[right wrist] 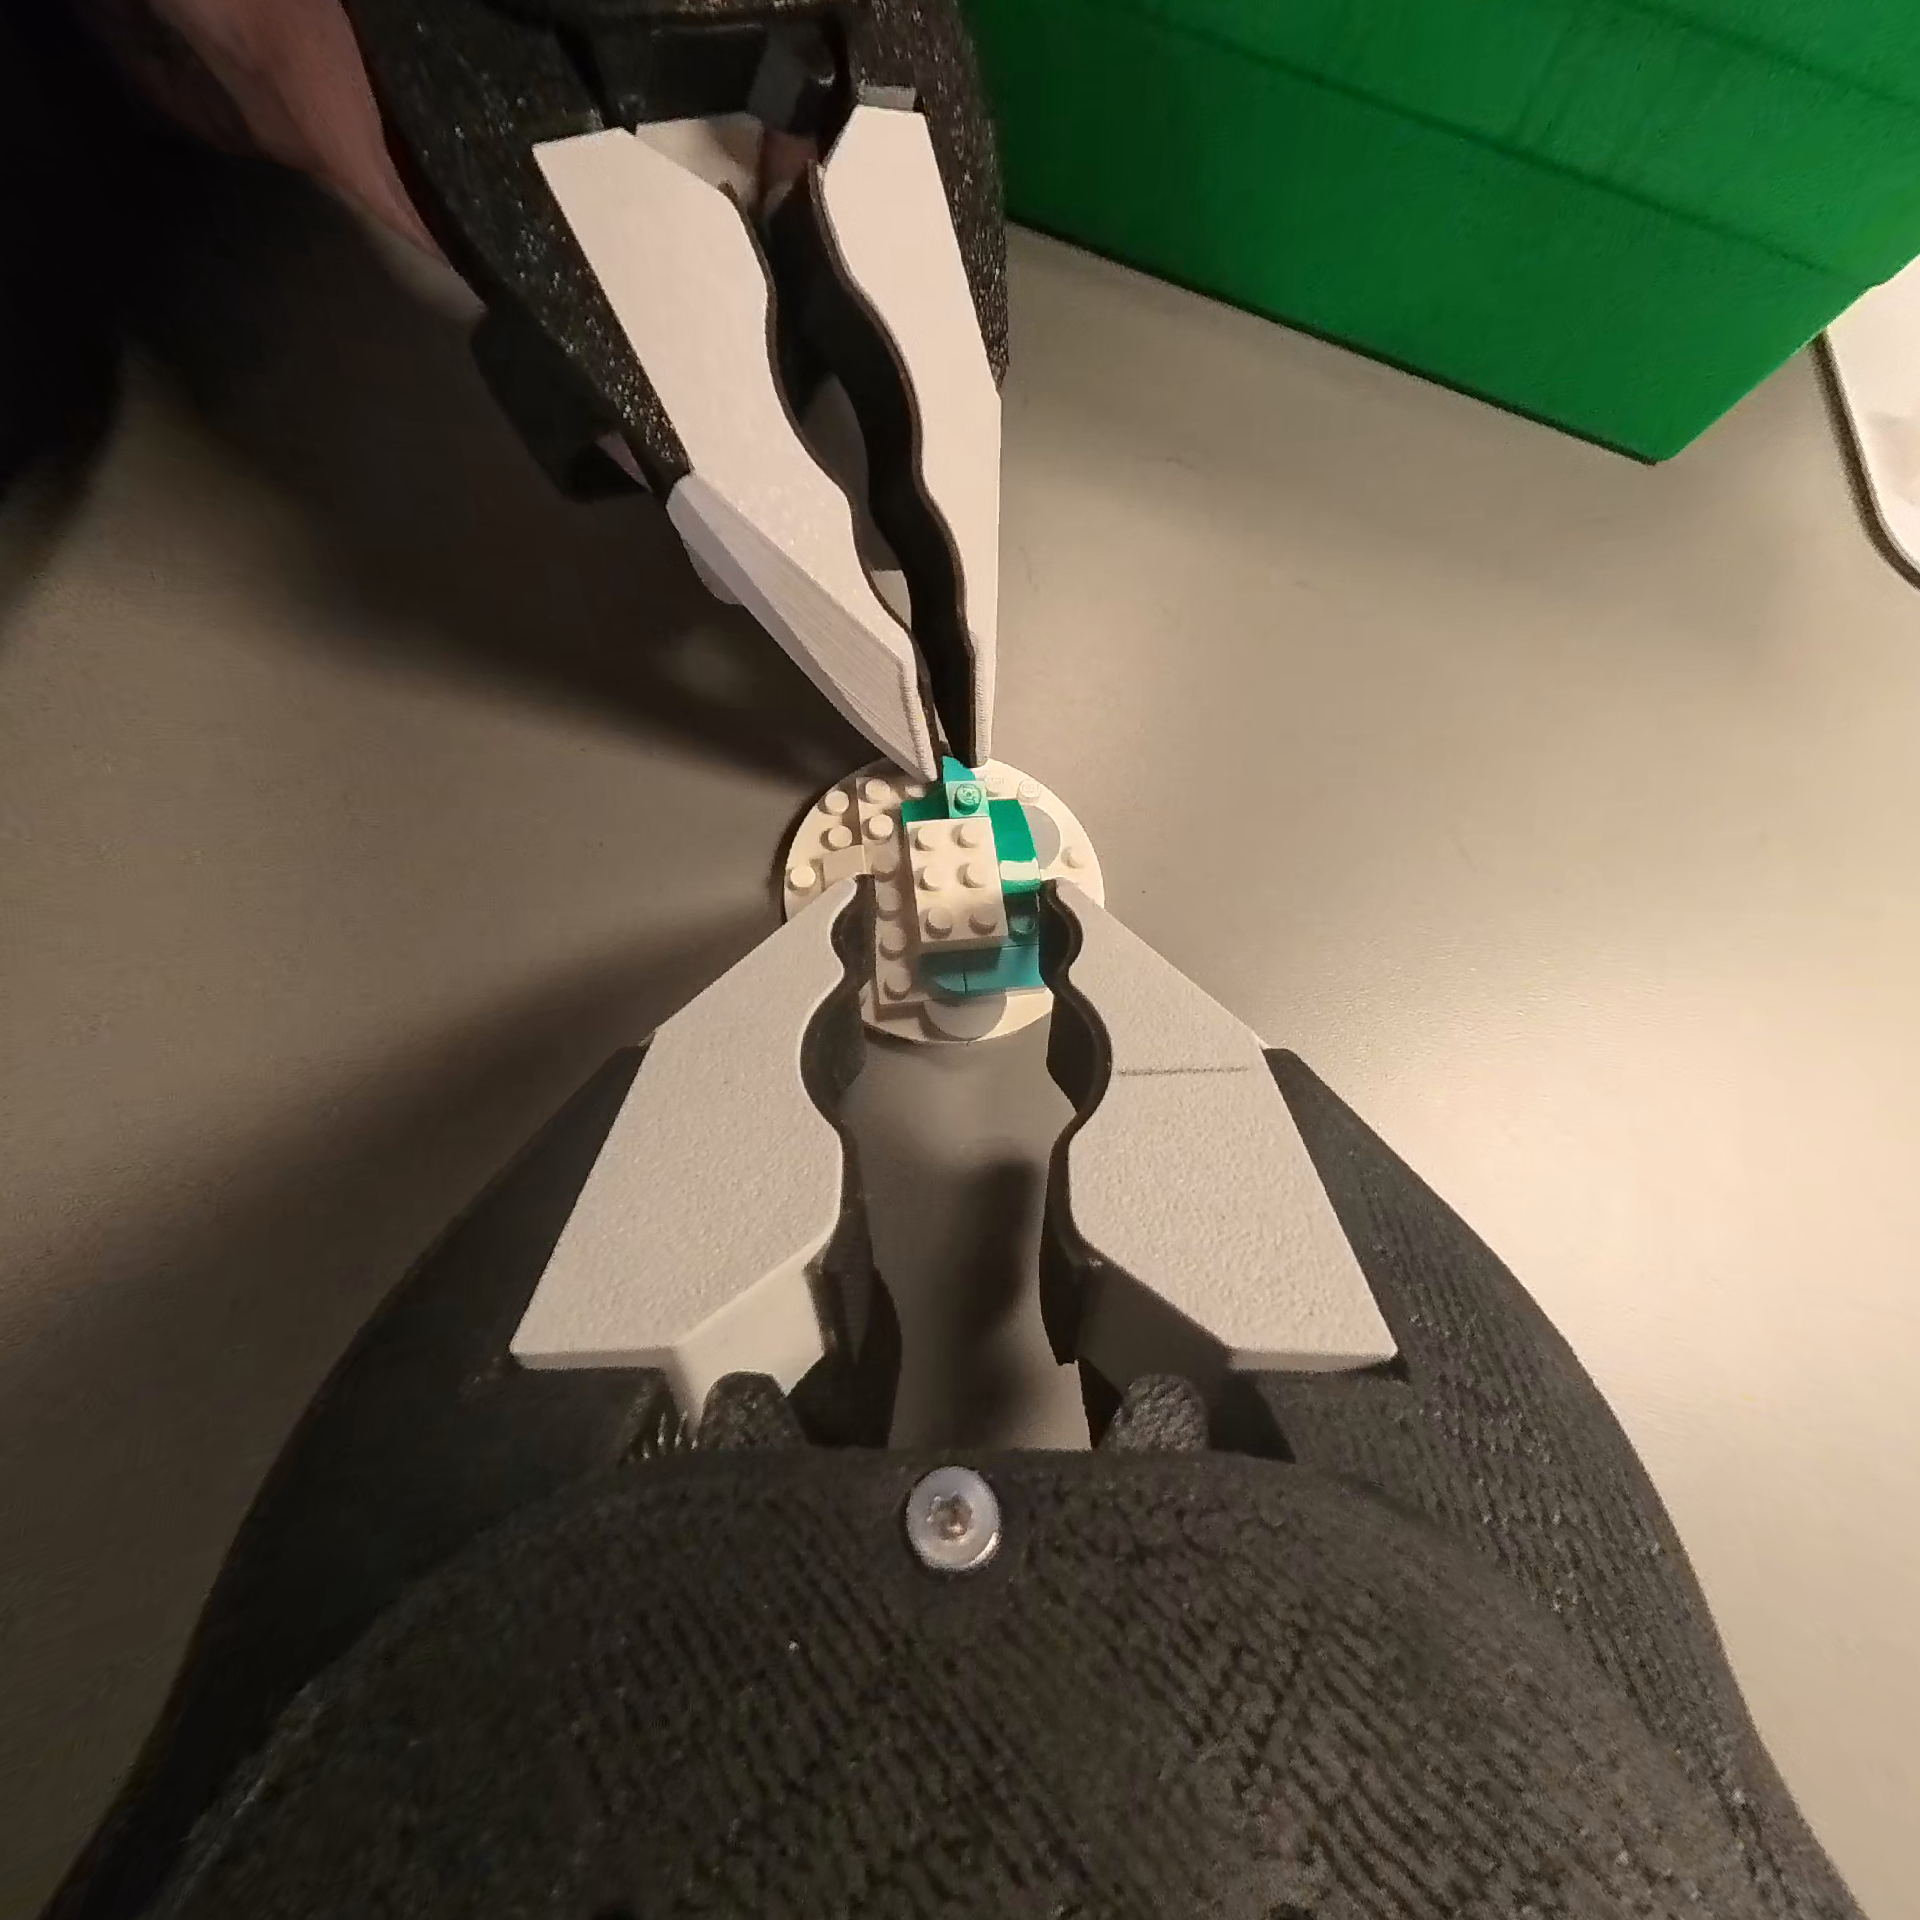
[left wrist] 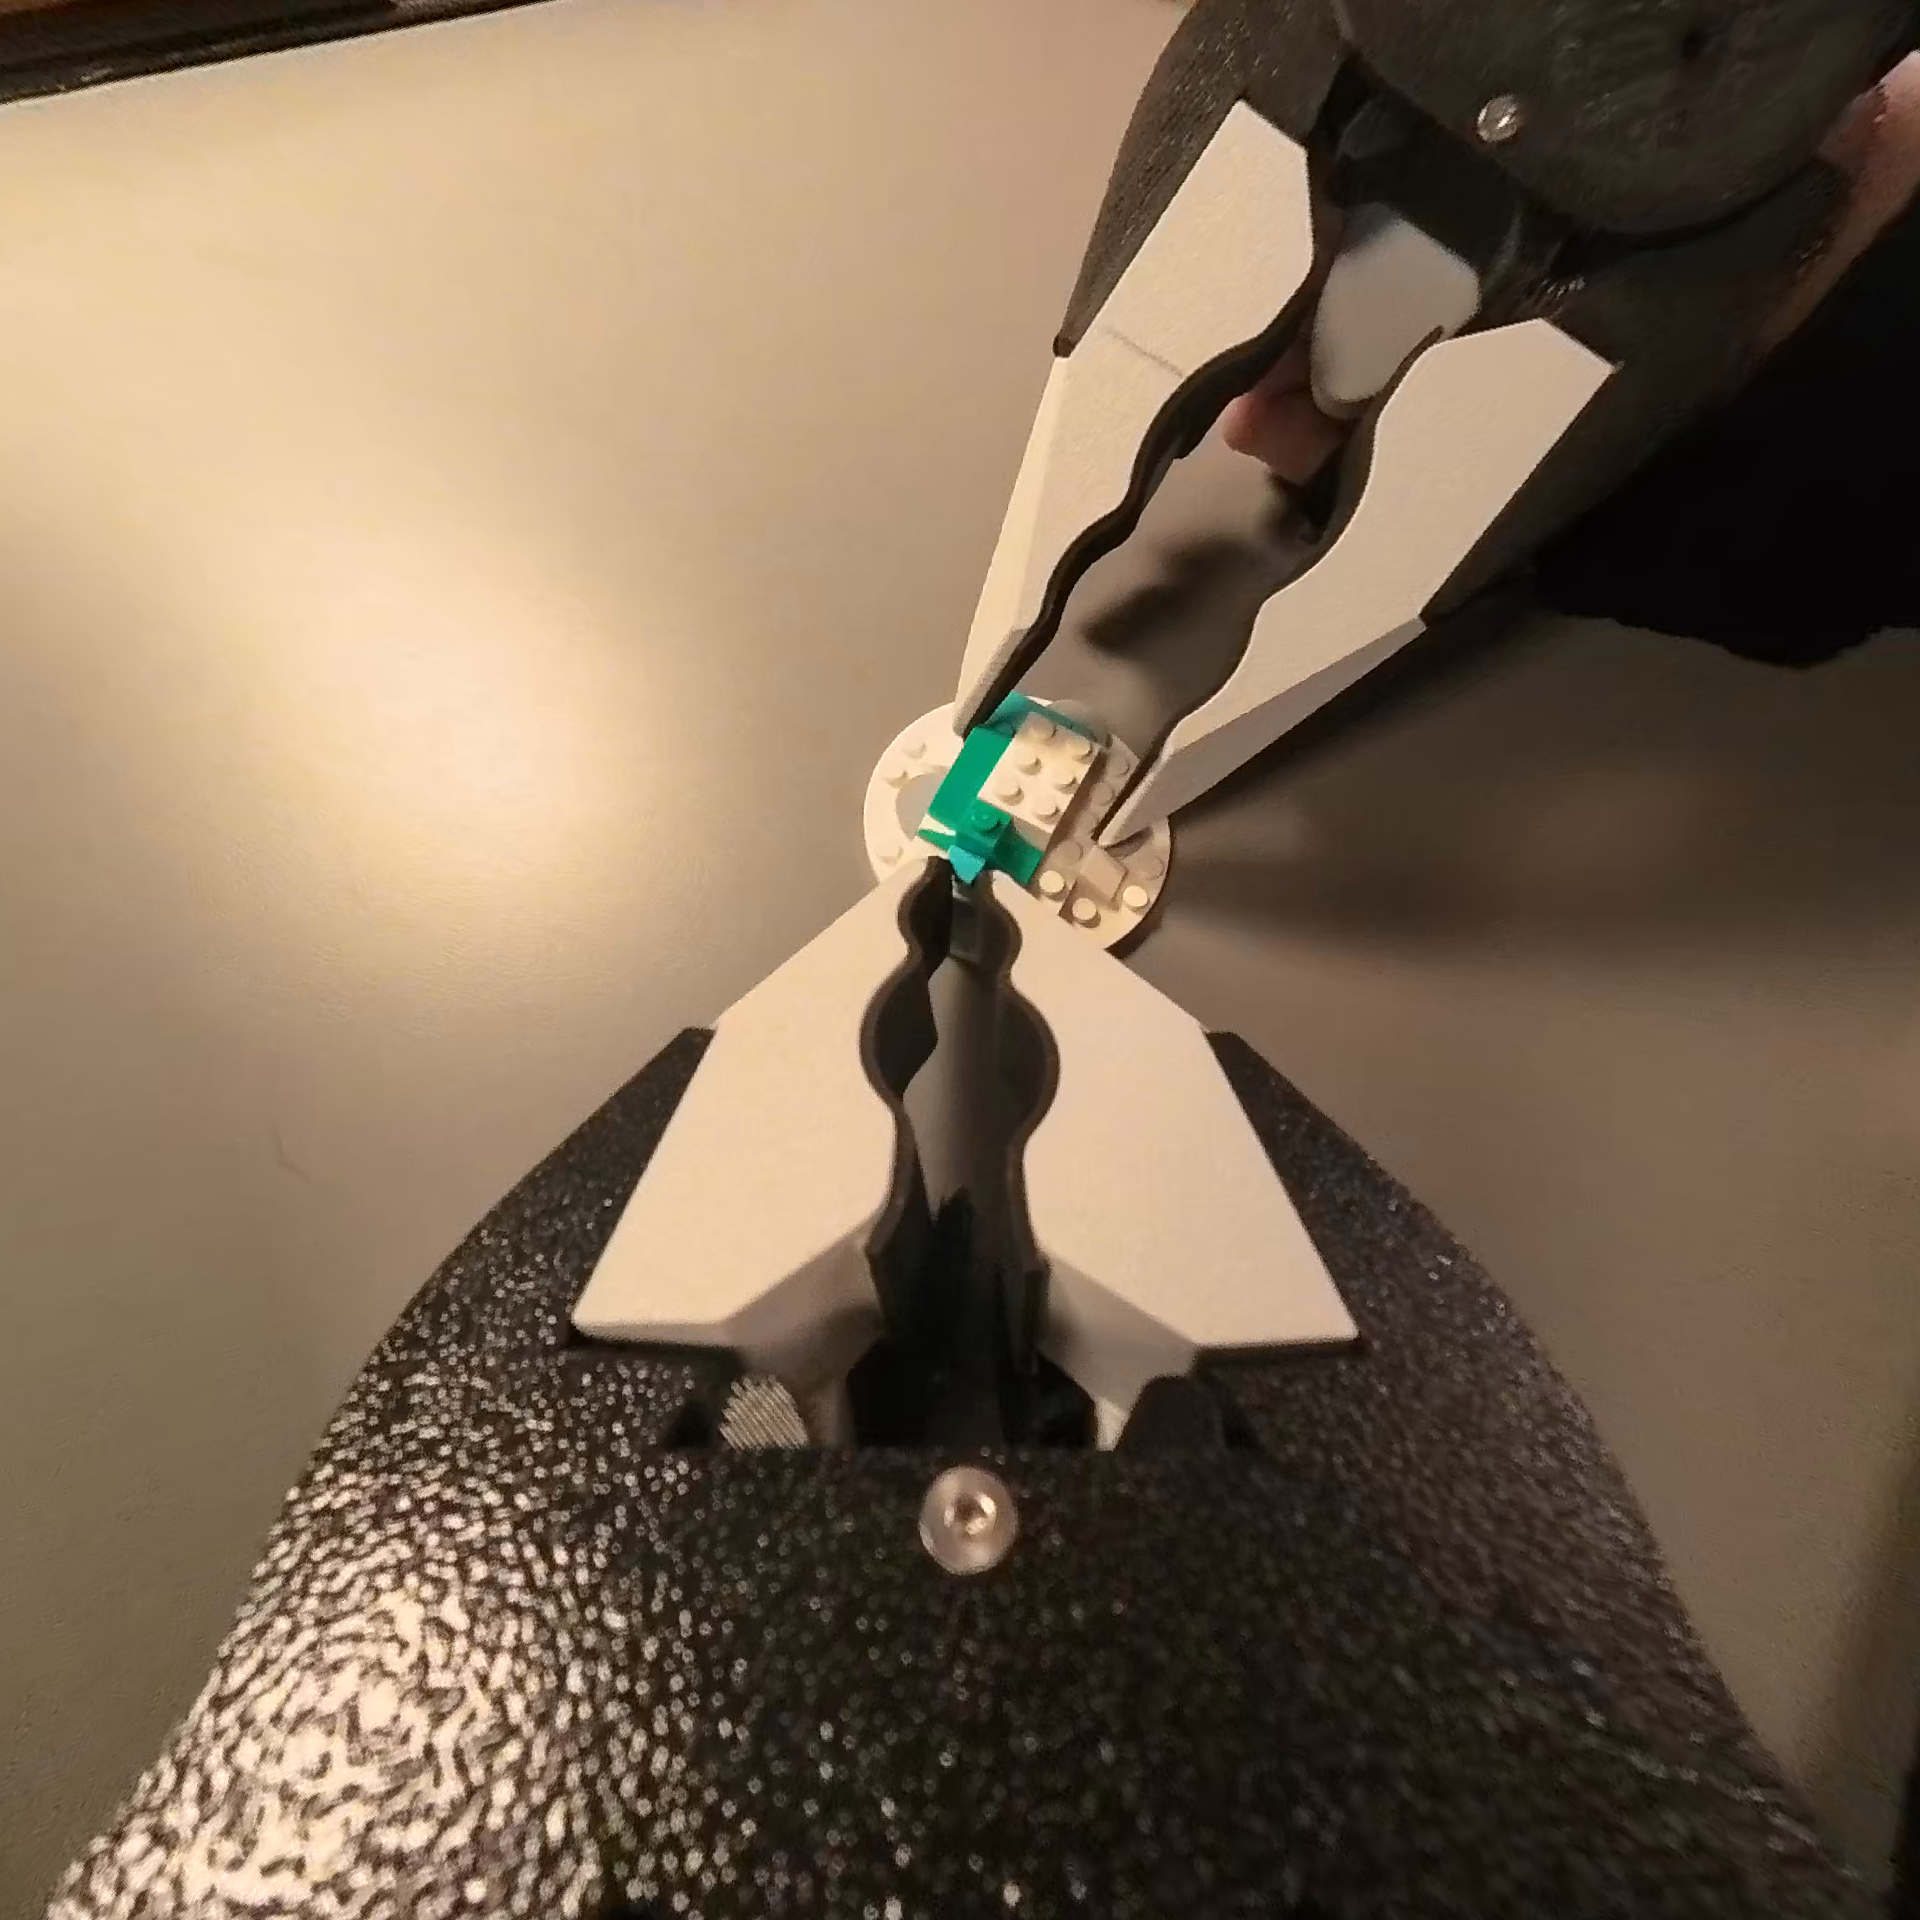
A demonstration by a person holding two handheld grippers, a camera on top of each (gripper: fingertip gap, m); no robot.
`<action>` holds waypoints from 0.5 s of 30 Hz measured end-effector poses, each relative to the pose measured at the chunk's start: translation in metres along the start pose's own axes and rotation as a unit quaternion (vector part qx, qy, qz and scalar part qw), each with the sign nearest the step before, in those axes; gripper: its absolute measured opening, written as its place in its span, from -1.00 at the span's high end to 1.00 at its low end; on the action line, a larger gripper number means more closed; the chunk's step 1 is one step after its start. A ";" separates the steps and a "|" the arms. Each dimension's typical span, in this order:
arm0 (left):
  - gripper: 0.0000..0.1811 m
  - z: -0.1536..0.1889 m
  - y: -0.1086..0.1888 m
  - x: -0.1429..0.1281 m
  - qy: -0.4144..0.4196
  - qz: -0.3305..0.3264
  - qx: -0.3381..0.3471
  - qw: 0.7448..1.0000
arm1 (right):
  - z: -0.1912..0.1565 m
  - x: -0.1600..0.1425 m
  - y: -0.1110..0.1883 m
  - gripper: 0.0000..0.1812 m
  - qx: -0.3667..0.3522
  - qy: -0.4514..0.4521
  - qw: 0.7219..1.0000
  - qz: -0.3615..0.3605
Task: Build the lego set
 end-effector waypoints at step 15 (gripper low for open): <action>0.85 0.005 0.001 0.000 0.003 -0.004 -0.012 1.000 | 0.000 0.000 0.000 0.67 0.001 -0.001 1.000 0.000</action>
Point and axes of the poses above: each gripper's, where its closed fingertips meet, y back along the fingers, x out of its top, z = x × y across the jaws, the point moved 2 cm from there along y, back along the fingers, and after that the axes turned 11 degrees about y, right-handed, at the moved point
